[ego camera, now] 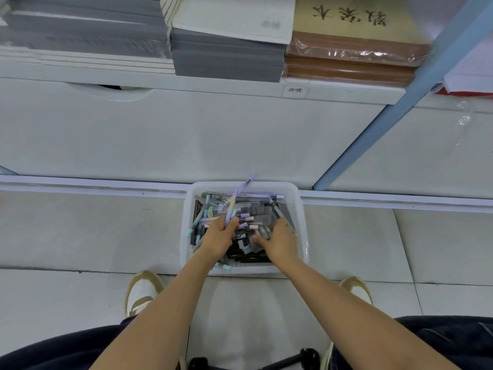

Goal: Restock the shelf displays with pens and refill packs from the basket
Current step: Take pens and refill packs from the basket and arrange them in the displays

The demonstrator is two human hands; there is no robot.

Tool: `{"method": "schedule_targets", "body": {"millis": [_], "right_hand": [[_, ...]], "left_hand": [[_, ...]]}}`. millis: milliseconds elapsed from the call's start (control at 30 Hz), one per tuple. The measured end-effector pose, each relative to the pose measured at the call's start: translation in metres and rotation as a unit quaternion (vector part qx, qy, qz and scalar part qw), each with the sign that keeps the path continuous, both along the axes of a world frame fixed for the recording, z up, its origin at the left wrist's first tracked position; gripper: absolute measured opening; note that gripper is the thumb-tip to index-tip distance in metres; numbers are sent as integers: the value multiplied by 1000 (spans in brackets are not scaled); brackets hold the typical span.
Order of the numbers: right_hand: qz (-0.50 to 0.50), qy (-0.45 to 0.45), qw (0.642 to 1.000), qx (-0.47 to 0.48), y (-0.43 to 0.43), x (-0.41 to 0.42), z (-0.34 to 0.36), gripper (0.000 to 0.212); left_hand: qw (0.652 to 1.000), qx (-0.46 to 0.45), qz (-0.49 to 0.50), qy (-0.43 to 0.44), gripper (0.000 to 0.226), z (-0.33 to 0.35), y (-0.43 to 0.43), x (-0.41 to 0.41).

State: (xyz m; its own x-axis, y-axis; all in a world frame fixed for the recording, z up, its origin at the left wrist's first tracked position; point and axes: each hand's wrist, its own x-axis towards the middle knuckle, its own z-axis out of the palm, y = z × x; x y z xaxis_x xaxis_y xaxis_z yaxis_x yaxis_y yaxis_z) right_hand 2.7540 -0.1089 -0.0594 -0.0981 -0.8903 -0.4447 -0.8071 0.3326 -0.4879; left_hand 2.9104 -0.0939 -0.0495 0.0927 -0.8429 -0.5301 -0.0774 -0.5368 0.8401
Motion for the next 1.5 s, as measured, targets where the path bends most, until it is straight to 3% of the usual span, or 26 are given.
{"method": "schedule_targets", "body": {"millis": [100, 233, 333, 467, 600, 700, 800, 867, 933, 1033, 1100, 1200, 1400, 1500], "right_hand": [[-69, -94, 991, 63, -6, -4, 8, 37], [-18, -101, 979, 177, -31, -20, 27, 13], [-17, -101, 972, 212, -52, -34, 50, 17], [-19, -100, 979, 178, -58, -49, 69, 22], [-59, -247, 954, 156, -43, -48, 71, 19], [-7, -342, 925, 168, -28, -31, 69, 12], [6, -378, 914, 147, -21, -19, 60, 13], [3, -295, 952, 84, -21, -17, 50, 19], [43, -149, 988, 24, -19, -15, 38, 34], [154, 7, 988, 17, -9, 1, 20, 73], [189, 75, 979, -13, -7, 10, 12, 75], [231, 105, 966, -43, -13, 11, 9, 61], [237, 149, 960, -30, -9, 6, 6, 60], [222, 66, 973, 16, -15, -4, 15, 51]], "left_hand": [[1000, 5, 4, -1, 26, -2, -1, 3], [1000, 8, 4, -14, 28, 4, -3, 1], [1000, 12, 15, -3, 22, 12, -6, -1], [999, 38, 24, -12, 13, 20, -7, -4], [998, 48, 41, -2, 28, 32, -6, -9], [994, 54, 60, 67, 33, 40, -4, -16], [988, 47, 108, 96, 29, 40, -5, -21], [987, 40, 144, 67, 23, 38, -5, -17], [984, 46, 165, 47, 21, 32, -4, -7], [984, 62, 161, 37, 13, 19, 3, 9], [982, 72, 169, 47, 12, 12, 8, 17], [978, 79, 183, 57, 14, 7, 10, 21], [989, 80, 121, 33, 21, 11, 8, 15], [993, 67, 84, 41, 27, 18, 8, 10]]}}
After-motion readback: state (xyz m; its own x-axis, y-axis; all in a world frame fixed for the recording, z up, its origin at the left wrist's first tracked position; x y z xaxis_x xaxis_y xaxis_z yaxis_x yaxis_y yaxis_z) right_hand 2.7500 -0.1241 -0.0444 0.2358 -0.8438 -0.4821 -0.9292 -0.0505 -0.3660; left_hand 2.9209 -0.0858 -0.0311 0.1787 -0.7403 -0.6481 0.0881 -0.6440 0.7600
